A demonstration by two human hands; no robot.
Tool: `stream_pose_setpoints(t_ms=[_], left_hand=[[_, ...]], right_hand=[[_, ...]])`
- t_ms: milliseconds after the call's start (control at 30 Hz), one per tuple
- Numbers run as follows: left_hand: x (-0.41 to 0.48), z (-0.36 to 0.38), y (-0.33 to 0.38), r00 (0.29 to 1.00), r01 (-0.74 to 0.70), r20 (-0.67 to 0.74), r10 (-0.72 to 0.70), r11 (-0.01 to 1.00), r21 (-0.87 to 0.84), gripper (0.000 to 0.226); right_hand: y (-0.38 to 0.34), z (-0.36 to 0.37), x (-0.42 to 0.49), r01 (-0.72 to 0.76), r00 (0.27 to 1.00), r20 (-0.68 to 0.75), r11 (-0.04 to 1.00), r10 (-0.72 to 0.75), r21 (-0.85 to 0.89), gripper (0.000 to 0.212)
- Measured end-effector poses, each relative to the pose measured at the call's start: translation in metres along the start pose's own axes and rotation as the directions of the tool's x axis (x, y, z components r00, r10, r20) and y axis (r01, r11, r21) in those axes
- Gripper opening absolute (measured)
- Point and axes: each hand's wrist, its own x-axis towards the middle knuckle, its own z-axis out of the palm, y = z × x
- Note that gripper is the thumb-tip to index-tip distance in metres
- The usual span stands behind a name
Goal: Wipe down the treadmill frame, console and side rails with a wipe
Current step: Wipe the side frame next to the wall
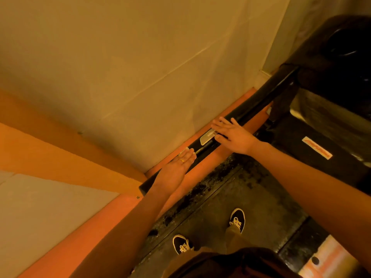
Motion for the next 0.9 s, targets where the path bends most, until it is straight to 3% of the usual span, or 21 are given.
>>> stream_pose_setpoints(t_ms=[67,167,300,433,567,633,700,800,900], left_hand=[[0.022,-0.004,0.002,0.996,-0.08,-0.039,0.082,0.996,0.035,0.068],[0.06,-0.012,0.013,0.973,-0.21,-0.076,0.217,0.973,0.092,0.055],[0.126,-0.027,0.043,0.948,-0.297,-0.093,0.304,0.951,0.084,0.049],[0.188,-0.032,0.072,0.938,-0.336,-0.083,0.338,0.941,0.029,0.054],[0.239,-0.031,0.091,0.917,-0.385,-0.104,0.386,0.922,0.027,0.059],[0.263,-0.026,0.096,0.907,-0.406,-0.117,0.405,0.914,0.016,0.052],[0.285,-0.021,0.098,0.908,-0.407,-0.115,0.403,0.914,-0.009,0.05],[0.318,-0.014,0.102,0.895,-0.44,-0.089,0.438,0.898,-0.007,0.058],[0.352,-0.012,0.107,0.891,-0.449,-0.086,0.445,0.893,-0.037,0.054]], right_hand=[[0.017,-0.013,-0.012,-0.045,0.998,-0.045,0.999,0.045,-0.001,0.053],[0.053,-0.038,-0.032,-0.138,0.979,-0.155,0.99,0.135,-0.01,0.052],[0.111,-0.083,-0.06,-0.281,0.91,-0.319,0.96,0.265,-0.005,0.052],[0.157,-0.11,-0.083,-0.357,0.825,-0.403,0.919,0.395,0.17,0.051],[0.166,-0.084,-0.09,-0.288,0.789,-0.414,0.869,0.453,0.403,0.044],[0.159,-0.056,-0.088,-0.3,0.701,-0.409,0.761,0.585,0.575,0.039],[0.146,-0.033,-0.079,-0.223,0.626,-0.399,0.644,0.67,0.732,0.034],[0.128,-0.014,-0.06,-0.065,0.56,-0.427,0.551,0.71,0.832,0.034],[0.126,-0.008,-0.047,0.011,0.437,-0.393,0.433,0.809,0.902,0.037]])
